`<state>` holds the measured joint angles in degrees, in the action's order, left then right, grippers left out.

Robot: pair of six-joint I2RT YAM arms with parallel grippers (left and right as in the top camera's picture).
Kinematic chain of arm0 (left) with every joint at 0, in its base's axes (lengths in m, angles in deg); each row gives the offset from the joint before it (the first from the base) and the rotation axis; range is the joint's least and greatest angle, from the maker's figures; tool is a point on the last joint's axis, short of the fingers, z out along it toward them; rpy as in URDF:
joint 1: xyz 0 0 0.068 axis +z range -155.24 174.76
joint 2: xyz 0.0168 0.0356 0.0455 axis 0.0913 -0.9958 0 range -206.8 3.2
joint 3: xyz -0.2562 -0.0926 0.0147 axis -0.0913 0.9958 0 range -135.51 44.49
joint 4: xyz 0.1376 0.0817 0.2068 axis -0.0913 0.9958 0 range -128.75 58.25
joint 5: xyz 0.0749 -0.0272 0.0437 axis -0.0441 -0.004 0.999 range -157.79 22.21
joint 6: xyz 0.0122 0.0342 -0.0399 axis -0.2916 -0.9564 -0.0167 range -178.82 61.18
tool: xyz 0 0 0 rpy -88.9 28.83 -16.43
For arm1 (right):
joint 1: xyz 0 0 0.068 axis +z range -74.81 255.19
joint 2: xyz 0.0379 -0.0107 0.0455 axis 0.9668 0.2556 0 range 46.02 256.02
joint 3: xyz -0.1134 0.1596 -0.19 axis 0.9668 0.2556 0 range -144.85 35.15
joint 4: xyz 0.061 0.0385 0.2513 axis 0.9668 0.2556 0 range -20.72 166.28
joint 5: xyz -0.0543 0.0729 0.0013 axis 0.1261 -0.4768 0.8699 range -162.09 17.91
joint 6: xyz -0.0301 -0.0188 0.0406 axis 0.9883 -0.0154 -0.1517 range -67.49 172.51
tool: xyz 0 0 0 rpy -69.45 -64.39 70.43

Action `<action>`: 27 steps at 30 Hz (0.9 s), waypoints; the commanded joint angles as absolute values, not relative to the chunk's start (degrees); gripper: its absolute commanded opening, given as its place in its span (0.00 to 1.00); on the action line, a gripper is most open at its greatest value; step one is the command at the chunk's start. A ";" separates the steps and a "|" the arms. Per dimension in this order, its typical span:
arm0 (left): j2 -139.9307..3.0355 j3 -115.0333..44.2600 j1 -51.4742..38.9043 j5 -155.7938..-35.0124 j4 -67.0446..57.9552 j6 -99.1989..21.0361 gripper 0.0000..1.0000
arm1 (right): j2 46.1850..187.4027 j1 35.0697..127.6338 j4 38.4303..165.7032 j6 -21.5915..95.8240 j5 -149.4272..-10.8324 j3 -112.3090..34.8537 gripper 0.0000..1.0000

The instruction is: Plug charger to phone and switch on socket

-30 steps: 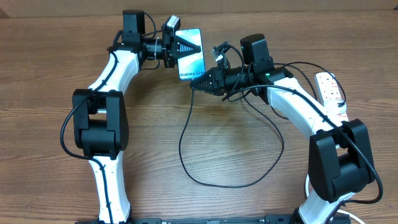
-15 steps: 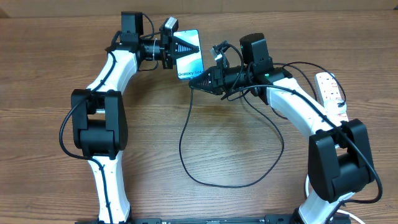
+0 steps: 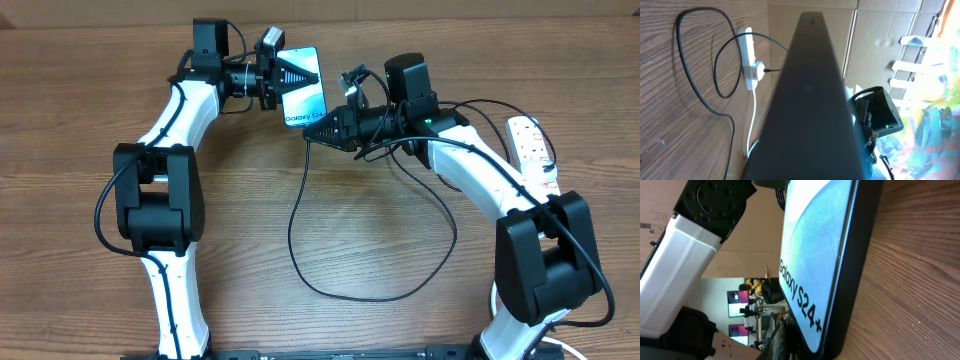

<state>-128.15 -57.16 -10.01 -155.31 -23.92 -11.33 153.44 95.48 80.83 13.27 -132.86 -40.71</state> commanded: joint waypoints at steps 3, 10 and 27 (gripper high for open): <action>-126.31 -57.68 -11.54 -158.46 -23.57 -13.39 0.04 | 152.76 94.63 78.36 13.60 -126.13 -41.95 0.58; -126.31 -57.68 -11.54 -158.46 -23.59 -13.74 0.04 | 152.76 94.61 81.79 18.19 -124.49 -41.95 1.00; -126.34 -53.46 -11.65 -152.62 -22.15 -20.54 0.04 | 152.76 91.70 91.32 26.47 -115.66 -41.95 1.00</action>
<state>-128.15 -56.09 -11.63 -153.70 -23.22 -18.96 153.44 93.32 91.85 24.72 -117.45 -40.81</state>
